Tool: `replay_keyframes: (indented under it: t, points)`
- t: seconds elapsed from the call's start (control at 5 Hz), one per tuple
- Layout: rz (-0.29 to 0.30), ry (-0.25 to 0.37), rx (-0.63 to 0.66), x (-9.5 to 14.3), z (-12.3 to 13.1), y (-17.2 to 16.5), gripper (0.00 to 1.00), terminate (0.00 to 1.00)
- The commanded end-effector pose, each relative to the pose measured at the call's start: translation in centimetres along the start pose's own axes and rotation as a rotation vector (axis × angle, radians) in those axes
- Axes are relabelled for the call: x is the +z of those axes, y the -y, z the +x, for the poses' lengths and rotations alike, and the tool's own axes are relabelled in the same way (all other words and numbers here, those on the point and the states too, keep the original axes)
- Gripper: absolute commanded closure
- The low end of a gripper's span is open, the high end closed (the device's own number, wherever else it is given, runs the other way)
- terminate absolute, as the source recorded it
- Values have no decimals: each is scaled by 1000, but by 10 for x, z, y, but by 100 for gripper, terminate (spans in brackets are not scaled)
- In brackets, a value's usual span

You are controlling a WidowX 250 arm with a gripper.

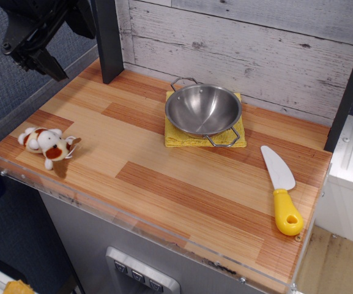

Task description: Move the frying pan to the edge of the table.

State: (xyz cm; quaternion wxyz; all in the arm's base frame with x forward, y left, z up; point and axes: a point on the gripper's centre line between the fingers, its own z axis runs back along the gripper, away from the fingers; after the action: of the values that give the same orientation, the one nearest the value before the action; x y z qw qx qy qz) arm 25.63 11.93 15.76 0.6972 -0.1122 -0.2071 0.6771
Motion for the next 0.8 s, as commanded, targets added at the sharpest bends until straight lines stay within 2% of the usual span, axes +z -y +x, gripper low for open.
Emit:
replay_keyframes:
  t: [0.0,0.2,0.4,0.6]
  points:
    - [0,0,0,0,0,0,0,0]
    - [-67,-29,37,-16,-33,8,0,0]
    - [-88,-77,33,-34,-59,15,0,0]
    - [-136,-120,65,-53,-79,17,0,0]
